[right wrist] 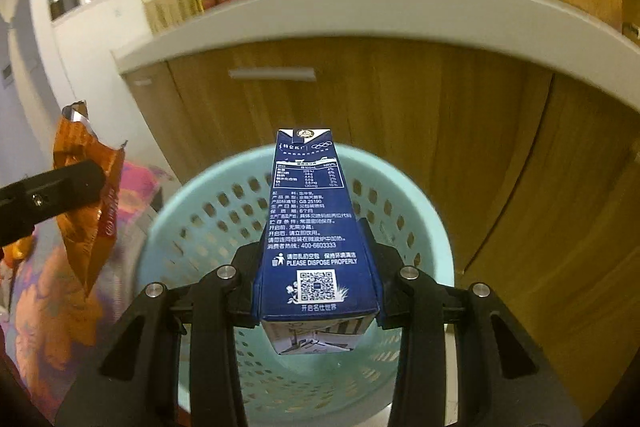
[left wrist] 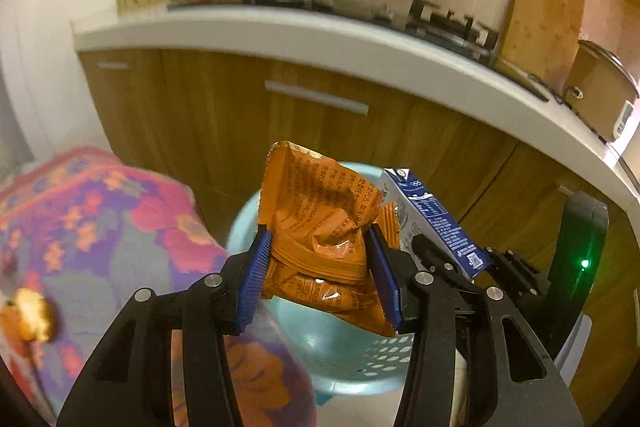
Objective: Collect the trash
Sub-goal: 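Carry both items over the basket and open both tools to drop them, then grasp the plastic bottle with the right tool while the left tool grasps the red paper cup, then carry bottle and cup over the basket and open both tools to drop them, then move both tools back over the table toward the orange peels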
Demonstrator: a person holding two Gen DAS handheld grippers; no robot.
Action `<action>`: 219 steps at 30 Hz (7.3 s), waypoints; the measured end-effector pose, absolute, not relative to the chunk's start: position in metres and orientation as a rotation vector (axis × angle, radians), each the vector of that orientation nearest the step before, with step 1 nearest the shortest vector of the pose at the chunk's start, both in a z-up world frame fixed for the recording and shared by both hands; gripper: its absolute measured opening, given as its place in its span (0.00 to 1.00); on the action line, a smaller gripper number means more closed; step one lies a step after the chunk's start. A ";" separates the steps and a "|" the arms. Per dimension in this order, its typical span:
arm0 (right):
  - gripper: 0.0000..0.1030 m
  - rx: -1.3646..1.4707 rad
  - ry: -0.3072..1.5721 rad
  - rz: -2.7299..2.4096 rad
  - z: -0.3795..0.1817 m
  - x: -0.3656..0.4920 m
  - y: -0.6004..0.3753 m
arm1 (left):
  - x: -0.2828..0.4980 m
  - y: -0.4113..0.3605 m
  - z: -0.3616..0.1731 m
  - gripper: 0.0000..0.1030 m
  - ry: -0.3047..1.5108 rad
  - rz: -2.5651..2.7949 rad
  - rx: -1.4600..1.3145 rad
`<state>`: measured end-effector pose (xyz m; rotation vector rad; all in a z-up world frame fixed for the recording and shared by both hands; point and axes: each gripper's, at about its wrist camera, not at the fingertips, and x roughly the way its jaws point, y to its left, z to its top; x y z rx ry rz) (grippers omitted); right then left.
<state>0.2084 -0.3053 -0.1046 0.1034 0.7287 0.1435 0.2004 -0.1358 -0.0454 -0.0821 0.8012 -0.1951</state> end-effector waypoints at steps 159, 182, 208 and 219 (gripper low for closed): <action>0.57 0.039 0.521 0.397 -0.020 0.082 -0.150 | 0.030 0.026 0.000 0.01 0.531 -0.104 -0.205; 0.57 0.213 0.702 0.110 -0.106 0.199 -0.283 | 0.182 -0.089 -0.051 0.01 0.749 -0.326 -0.156; 0.60 0.292 0.705 0.099 -0.105 0.231 -0.297 | 0.189 -0.111 -0.029 0.01 0.684 -0.362 -0.096; 0.60 0.364 0.702 0.056 -0.096 0.202 -0.330 | 0.211 -0.125 -0.068 0.45 0.831 -0.384 -0.094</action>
